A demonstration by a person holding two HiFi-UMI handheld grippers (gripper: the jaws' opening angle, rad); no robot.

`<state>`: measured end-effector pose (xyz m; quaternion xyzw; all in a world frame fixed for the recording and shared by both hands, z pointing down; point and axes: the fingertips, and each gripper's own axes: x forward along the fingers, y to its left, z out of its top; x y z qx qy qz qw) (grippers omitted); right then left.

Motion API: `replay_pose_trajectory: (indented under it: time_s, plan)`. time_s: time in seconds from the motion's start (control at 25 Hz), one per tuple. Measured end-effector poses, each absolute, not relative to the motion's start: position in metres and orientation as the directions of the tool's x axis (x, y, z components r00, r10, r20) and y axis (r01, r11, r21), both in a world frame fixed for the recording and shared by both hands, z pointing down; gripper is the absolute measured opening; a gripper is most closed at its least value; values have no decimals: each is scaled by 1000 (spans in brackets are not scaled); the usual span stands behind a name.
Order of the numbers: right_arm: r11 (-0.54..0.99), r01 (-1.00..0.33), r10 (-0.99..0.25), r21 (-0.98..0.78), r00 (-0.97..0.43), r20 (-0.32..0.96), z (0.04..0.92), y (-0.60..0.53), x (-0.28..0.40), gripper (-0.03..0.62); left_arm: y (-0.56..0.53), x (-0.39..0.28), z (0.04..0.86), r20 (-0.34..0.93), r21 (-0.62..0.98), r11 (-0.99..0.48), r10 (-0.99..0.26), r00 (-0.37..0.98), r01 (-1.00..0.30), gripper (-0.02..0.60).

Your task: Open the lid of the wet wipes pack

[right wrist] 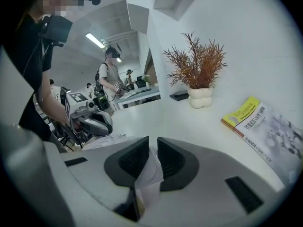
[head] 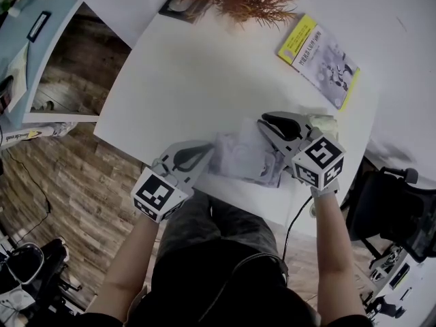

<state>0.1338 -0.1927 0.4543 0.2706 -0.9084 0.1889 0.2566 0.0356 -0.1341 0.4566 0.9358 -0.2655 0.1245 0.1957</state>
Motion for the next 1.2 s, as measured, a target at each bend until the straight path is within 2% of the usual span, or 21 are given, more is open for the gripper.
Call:
replay_pose_trajectory:
  time_s: [0.24, 0.68, 1.0, 1.2]
  plan:
    - [824, -539, -326, -174, -702, 633, 468, -180, 125, 34, -137, 32, 456, 328, 313, -768, -465, 822, -559, 12]
    - [806, -535, -279, -252, -720, 636, 473, -180, 124, 28, -137, 29, 455, 328, 324, -756, -474, 817, -569, 12]
    - [747, -594, -388, -299, -754, 530, 445, -191, 138, 28, -139, 29, 453, 313, 335, -754, -478, 821, -566, 12]
    - [716, -632, -440, -297, -739, 510, 433, -183, 149, 28, -136, 30, 448, 297, 341, -758, -474, 829, -556, 12]
